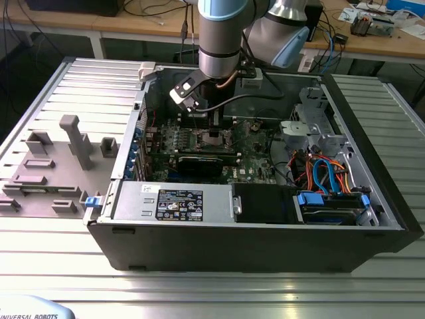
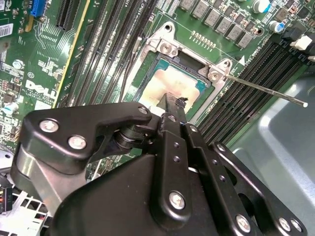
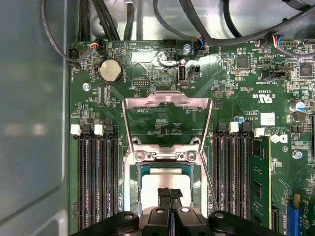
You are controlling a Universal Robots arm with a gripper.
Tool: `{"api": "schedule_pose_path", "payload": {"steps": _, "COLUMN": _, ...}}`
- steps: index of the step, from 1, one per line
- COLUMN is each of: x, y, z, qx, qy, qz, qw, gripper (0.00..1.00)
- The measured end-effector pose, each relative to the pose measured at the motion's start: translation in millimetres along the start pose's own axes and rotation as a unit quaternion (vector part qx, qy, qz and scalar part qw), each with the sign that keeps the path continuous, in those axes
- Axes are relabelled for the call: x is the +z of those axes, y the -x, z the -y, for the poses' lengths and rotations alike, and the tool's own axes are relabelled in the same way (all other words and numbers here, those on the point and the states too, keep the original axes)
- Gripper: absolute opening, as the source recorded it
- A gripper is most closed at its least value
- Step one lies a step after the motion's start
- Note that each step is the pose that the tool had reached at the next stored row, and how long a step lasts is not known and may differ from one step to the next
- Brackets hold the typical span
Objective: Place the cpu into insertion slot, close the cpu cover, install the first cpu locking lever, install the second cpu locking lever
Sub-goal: 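Close the cpu cover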
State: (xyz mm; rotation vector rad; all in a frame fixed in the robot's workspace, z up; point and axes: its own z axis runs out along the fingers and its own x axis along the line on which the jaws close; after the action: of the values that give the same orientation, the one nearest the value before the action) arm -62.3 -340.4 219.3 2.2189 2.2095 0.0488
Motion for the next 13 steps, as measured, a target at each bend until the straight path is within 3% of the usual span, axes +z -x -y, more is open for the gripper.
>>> {"api": "schedule_pose_path", "payload": {"steps": 5, "x": -1.1, "y": -0.1, "z": -0.1, "qx": 0.000, "qy": -0.0006, "qz": -0.0001, "qw": 1.0000, "gripper": 0.11}}
{"api": "schedule_pose_path", "payload": {"steps": 6, "x": -8.4, "y": -0.1, "z": -0.3, "qx": 0.000, "qy": -0.0007, "qz": 0.0000, "qw": 1.0000, "gripper": 0.11}}
{"api": "schedule_pose_path", "payload": {"steps": 7, "x": -10.2, "y": -0.2, "z": -0.5, "qx": 0.000, "qy": -0.0006, "qz": 0.0000, "qw": 1.0000, "gripper": 0.11}}
{"api": "schedule_pose_path", "payload": {"steps": 13, "x": -10.3, "y": -0.2, "z": -1.6, "qx": 0.000, "qy": -0.0011, "qz": 0.0001, "qw": 1.0000, "gripper": 0.11}}
